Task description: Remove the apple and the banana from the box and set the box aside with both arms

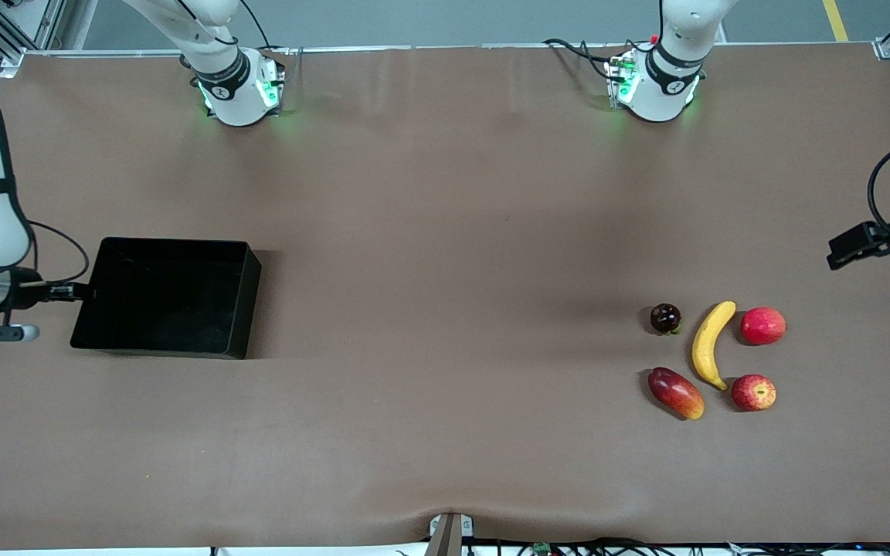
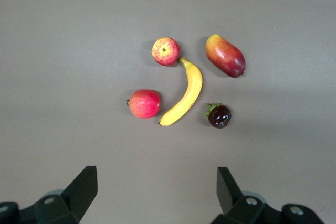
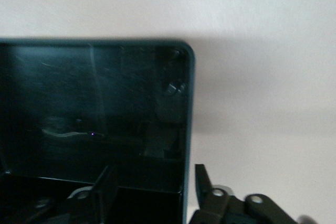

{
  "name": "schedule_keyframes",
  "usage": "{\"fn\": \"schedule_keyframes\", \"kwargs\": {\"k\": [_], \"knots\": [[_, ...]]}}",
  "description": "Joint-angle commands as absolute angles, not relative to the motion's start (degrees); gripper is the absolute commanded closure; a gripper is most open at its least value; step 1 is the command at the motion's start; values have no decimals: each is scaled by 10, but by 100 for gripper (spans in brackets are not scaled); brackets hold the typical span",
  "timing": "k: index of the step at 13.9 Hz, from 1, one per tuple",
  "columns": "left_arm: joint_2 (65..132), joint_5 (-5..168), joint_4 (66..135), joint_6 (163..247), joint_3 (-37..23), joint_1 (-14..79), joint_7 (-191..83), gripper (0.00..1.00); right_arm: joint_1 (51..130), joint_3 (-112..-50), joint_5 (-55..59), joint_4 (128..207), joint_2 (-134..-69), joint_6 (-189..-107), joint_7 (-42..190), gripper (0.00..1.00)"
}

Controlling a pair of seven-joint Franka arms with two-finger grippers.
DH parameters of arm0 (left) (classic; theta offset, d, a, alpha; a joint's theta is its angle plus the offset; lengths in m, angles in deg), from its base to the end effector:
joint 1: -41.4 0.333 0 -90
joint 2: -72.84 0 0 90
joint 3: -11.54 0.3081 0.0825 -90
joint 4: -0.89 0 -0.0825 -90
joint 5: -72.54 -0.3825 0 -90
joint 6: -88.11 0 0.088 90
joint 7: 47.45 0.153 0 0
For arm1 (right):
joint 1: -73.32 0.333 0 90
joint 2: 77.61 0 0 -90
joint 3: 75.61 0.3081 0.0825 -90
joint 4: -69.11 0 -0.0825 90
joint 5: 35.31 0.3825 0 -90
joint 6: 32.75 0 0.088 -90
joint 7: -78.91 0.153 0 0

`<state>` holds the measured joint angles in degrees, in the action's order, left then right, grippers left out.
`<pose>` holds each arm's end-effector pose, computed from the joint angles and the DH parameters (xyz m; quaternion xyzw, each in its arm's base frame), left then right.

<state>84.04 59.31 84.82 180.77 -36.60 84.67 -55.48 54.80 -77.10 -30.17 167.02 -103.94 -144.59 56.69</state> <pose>0.6012 0.0203 0.5460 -0.9986 -0.0290 -0.0152 0.0414 0.5924 -0.2044 0.2575 -0.9936 0.0012 0.0884 0.0703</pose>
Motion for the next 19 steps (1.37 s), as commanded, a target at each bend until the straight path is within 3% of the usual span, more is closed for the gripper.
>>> {"fn": "schedule_keyframes", "kwargs": {"k": [1, 7, 11, 15, 17, 19], "knots": [[799, 606, 854, 1782, -379, 851, -559, 0, 558, -764, -276, 1607, -1037, -1423, 561, 0], [767, 621, 857, 1786, -383, 833, -557, 0, 614, -766, -284, 1436, -1035, -1399, 565, 0], [730, 635, 878, 1780, -202, 661, -556, 0, 673, -771, -313, 1372, -1027, -1327, 579, 0], [687, 685, 925, 1787, -11, 485, -553, 0, 721, -763, -320, 1345, -972, -1184, 778, 0], [670, 695, 948, 1795, 45, 427, -553, 0, 734, -764, -320, 1347, -945, -1107, 782, 0], [664, 698, 957, 1794, 56, 417, -553, 0, 731, -767, -321, 1368, -914, -1078, 778, 0]]}}
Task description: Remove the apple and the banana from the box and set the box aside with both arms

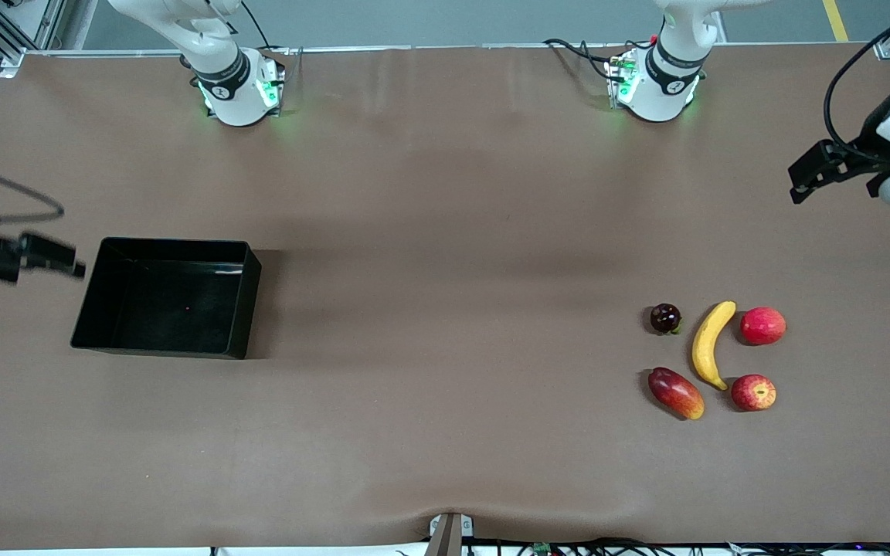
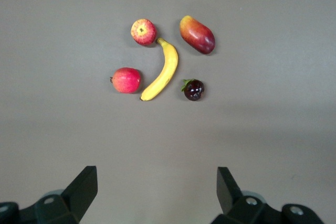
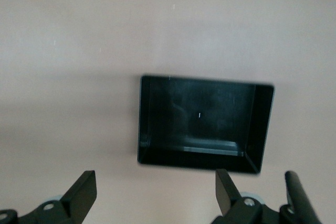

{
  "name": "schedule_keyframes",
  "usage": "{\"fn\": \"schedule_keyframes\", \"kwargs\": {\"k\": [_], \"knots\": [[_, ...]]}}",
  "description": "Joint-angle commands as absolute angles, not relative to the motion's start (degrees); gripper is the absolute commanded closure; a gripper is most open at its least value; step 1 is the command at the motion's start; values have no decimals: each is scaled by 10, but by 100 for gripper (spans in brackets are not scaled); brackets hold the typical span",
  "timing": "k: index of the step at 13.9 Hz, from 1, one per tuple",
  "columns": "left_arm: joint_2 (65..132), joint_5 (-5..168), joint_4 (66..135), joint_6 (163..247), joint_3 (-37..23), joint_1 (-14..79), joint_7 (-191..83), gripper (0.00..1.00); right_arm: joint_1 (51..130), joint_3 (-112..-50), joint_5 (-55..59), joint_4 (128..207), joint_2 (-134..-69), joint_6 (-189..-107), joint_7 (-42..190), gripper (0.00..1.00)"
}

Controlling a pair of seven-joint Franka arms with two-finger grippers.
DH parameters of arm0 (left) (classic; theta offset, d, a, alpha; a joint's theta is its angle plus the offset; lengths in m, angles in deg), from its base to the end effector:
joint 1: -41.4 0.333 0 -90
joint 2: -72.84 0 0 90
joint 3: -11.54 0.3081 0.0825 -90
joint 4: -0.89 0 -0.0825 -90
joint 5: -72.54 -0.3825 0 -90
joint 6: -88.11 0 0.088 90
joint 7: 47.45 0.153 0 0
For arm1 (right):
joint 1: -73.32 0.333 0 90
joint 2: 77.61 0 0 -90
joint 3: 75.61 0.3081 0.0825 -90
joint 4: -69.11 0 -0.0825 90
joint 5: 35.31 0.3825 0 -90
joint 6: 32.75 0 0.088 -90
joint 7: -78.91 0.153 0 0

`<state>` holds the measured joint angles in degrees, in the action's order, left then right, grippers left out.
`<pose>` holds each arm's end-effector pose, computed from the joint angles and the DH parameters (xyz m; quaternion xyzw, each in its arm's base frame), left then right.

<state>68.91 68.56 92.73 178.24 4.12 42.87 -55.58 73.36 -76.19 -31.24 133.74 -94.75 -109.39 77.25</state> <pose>0.5324 -0.0470 0.5931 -0.9989 -0.0197 -0.0237 0.0365 0.6104 0.0073 0.5796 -0.9983 -0.0166 0.0441 0.0342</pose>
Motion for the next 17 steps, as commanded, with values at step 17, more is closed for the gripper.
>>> {"fn": "schedule_keyframes", "kwargs": {"k": [17], "knots": [[675, 720, 932, 1770, 57, 421, -553, 0, 725, -769, -329, 1544, -751, -1073, 785, 0]]}}
